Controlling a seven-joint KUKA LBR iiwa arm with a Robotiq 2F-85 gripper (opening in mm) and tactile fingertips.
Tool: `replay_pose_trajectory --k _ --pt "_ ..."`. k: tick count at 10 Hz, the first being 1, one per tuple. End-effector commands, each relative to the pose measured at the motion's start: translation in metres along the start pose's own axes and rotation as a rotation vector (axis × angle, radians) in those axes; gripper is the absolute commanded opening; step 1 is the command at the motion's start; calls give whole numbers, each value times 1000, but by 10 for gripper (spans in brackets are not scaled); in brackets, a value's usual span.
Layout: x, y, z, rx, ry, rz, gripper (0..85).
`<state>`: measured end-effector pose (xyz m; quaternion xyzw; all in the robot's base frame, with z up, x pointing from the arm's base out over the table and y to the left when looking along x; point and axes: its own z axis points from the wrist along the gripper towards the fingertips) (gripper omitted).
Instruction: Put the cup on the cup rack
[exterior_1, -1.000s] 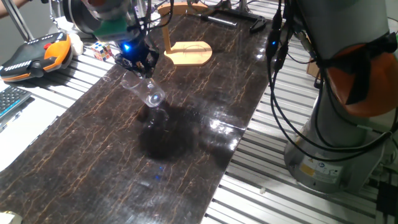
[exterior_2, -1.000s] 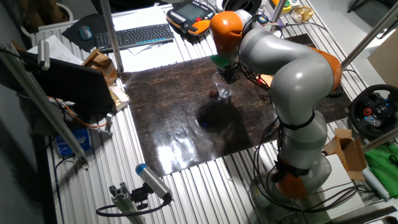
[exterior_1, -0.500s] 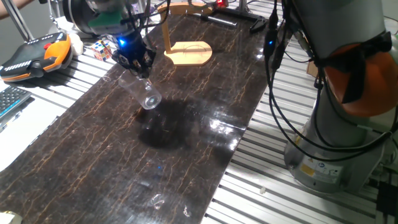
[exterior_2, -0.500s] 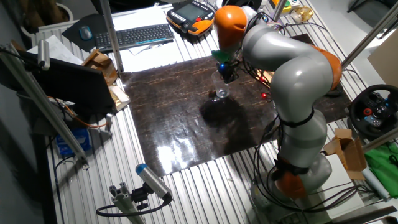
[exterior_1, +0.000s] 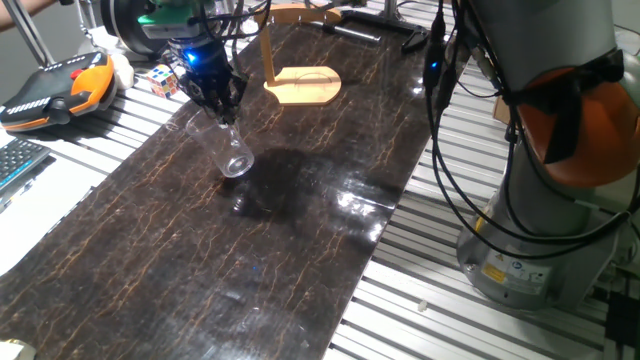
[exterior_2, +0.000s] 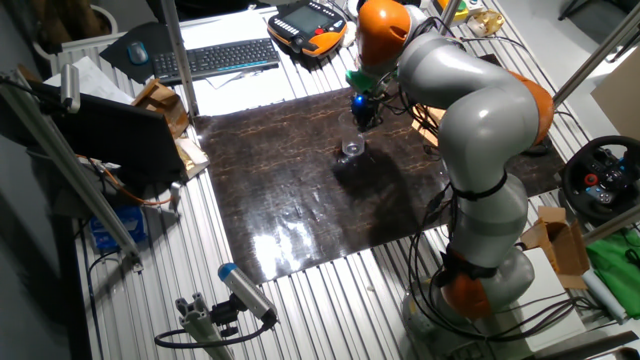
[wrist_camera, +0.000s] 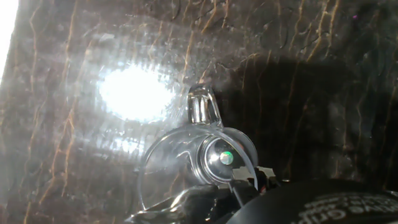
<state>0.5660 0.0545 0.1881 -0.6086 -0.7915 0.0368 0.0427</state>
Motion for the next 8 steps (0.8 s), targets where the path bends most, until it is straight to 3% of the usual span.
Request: replay_pose_trajectory --k 1,5,8 --pt "0 0 0 4 -2 1 20" --pt "-5 -12 -17 31 1 -34 20" --pt "-12 -18 -22 62 10 -93 20"
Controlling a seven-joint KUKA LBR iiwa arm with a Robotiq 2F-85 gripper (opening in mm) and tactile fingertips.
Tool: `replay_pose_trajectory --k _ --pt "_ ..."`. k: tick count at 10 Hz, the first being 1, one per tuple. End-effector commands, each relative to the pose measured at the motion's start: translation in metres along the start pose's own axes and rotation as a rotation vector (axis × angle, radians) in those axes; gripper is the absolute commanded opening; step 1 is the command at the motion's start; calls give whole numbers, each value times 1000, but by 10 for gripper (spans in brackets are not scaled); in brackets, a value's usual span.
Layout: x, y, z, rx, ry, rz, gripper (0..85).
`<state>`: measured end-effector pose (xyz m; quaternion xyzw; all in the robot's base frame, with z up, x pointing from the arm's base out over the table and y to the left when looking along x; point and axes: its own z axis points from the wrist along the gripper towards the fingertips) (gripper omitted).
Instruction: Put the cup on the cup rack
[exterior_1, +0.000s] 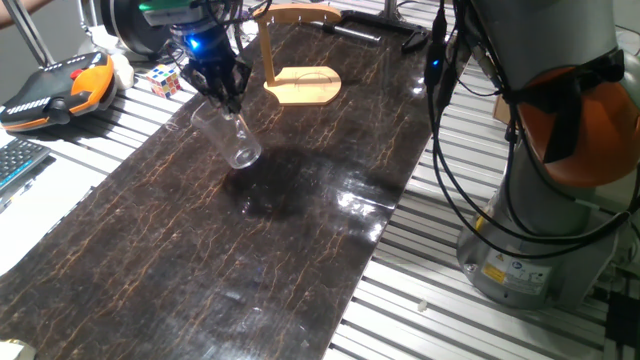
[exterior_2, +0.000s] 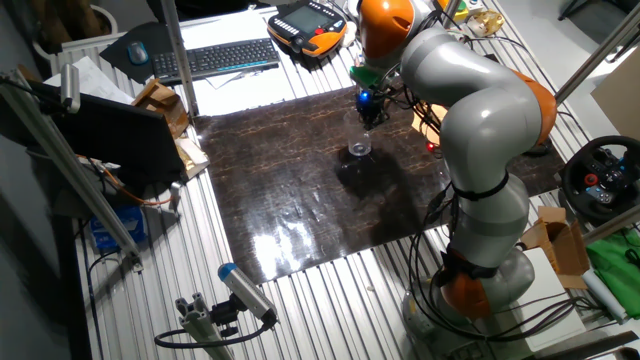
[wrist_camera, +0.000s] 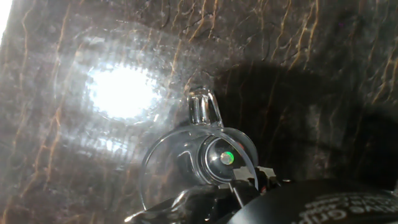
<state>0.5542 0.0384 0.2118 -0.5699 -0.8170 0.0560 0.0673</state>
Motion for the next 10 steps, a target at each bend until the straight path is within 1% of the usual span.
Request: replay_pose_trajectory --k 1,2,3,6,7,8,9,10 --pt "0 0 0 2 2 -10 20" --pt "0 0 0 5 3 -13 20" --pt "0 -1 0 3 -5 -8 20" --pt "0 -2 -1 -18 -23 6 20" --pt "2 0 0 -23 -17 14 20" --pt "7 1 2 -34 -11 33 20" --pt "15 6 3 -34 -20 49 20" --pt "20 9 4 -34 -26 66 20"
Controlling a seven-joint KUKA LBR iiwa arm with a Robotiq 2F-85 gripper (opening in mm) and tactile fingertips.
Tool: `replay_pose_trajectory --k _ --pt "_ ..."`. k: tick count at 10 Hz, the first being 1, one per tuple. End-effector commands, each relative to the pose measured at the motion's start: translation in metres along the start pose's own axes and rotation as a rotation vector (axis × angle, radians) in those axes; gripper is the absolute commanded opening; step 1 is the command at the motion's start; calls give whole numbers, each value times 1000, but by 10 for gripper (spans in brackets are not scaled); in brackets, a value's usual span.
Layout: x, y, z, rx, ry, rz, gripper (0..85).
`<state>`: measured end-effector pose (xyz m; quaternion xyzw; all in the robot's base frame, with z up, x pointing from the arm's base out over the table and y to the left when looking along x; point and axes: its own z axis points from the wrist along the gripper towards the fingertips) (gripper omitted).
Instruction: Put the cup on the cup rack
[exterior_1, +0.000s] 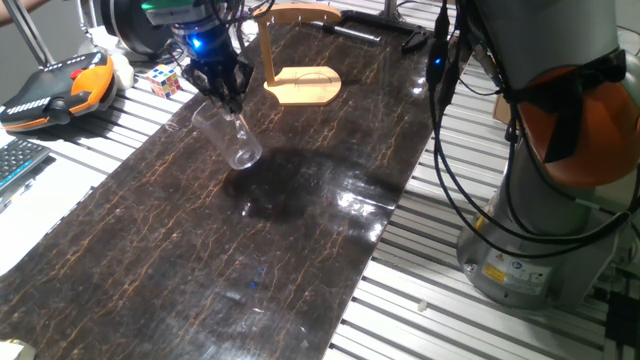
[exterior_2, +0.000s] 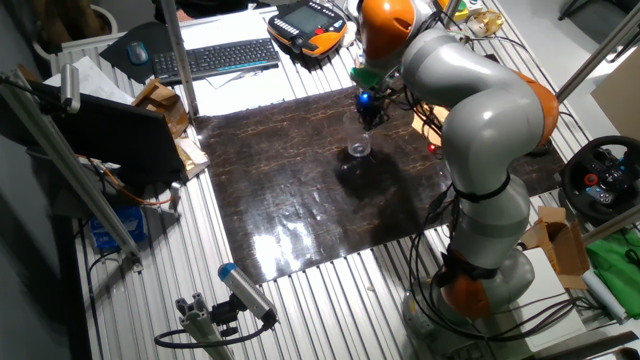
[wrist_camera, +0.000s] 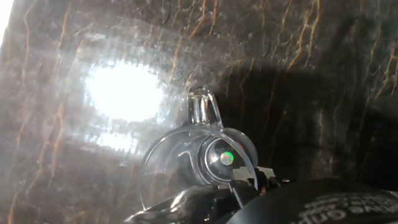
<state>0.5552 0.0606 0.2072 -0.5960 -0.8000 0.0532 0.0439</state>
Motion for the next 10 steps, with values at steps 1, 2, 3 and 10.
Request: replay_pose_trajectory --k 1,2,3,10 --pt "0 0 0 5 -11 2 20" --pt "0 0 0 3 -5 13 20" --pt "0 0 0 0 -4 30 20" --pt "2 -1 -3 28 36 65 20"
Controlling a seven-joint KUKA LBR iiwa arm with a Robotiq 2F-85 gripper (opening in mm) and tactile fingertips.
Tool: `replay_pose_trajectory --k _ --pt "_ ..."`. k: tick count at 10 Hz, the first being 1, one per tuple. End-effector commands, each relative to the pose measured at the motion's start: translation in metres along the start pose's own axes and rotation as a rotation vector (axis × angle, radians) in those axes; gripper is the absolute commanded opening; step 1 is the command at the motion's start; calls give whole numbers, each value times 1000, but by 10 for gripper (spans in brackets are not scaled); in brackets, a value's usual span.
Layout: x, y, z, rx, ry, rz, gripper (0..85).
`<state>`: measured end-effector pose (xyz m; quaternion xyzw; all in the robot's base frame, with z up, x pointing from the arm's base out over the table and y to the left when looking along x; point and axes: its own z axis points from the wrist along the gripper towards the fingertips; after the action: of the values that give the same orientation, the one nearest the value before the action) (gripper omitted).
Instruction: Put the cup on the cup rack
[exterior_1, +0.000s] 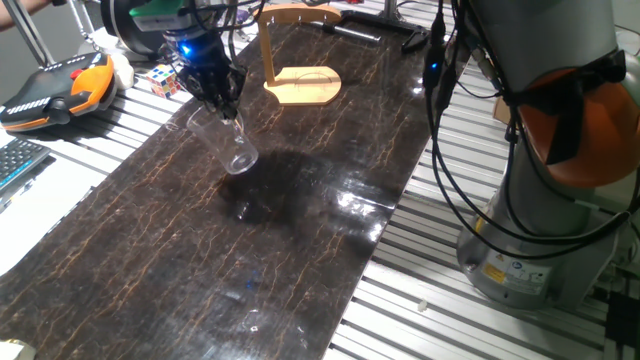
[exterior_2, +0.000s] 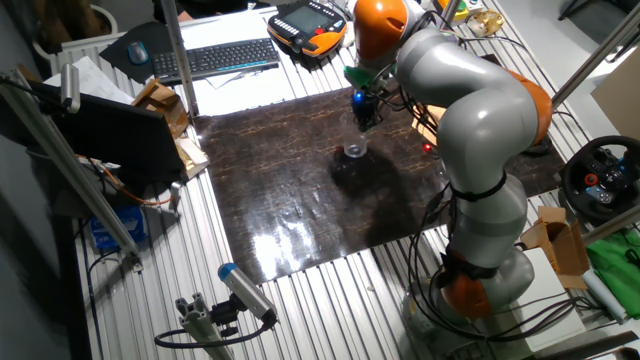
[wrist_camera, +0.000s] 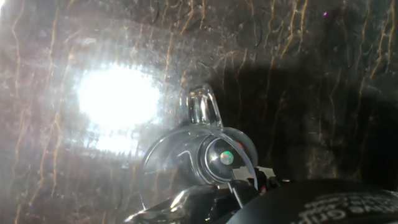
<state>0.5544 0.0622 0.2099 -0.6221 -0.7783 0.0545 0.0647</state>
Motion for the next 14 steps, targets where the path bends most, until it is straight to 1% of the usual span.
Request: replay_pose_trajectory --k 1,2,3,4,5,6,7,8,10,11,12,13,14 --pt "0 0 0 4 -9 -11 20" --pt "0 0 0 16 -37 -29 20" --pt "0 0 0 27 -46 -71 20" --pt "0 0 0 52 -61 -119 20" --pt "0 0 0 76 -62 -153 20" --pt "0 0 0 81 -69 -200 20" --pt "0 0 0 82 -84 -214 20" --pt "0 0 0 63 -75 -196 20" --pt "0 0 0 66 -111 -167 20" --pt "0 0 0 70 -140 -151 20" --pt "0 0 0 70 -151 -152 20" --pt "-18 -11 -4 67 -161 -173 20" --pt "-35 -22 -7 63 -163 -189 20"
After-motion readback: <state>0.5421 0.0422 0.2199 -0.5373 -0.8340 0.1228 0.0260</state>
